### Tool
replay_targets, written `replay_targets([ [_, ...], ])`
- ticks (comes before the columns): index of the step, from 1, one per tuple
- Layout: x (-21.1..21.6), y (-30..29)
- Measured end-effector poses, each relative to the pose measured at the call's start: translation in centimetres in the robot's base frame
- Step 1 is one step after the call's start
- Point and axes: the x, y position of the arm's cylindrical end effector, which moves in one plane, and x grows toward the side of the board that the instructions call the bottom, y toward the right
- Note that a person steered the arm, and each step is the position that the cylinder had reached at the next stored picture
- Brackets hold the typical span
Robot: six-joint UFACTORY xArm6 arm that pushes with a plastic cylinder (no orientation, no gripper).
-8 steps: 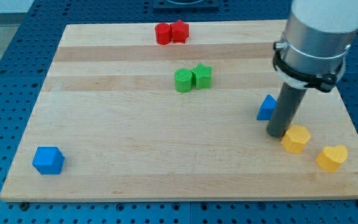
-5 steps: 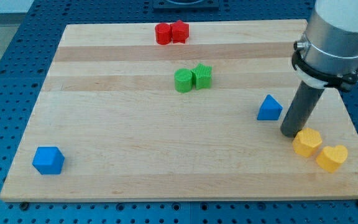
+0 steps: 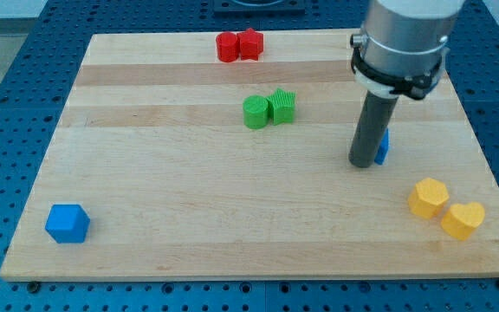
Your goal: Push the blue triangle to the center right
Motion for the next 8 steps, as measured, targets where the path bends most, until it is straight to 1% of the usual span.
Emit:
replay_targets([
  [1,-1.7,1.1],
  [2,-2.5,2.7],
  [4,-2.5,5.8],
  [6,-2.6,6.9],
  [8,-5.1,6.9],
])
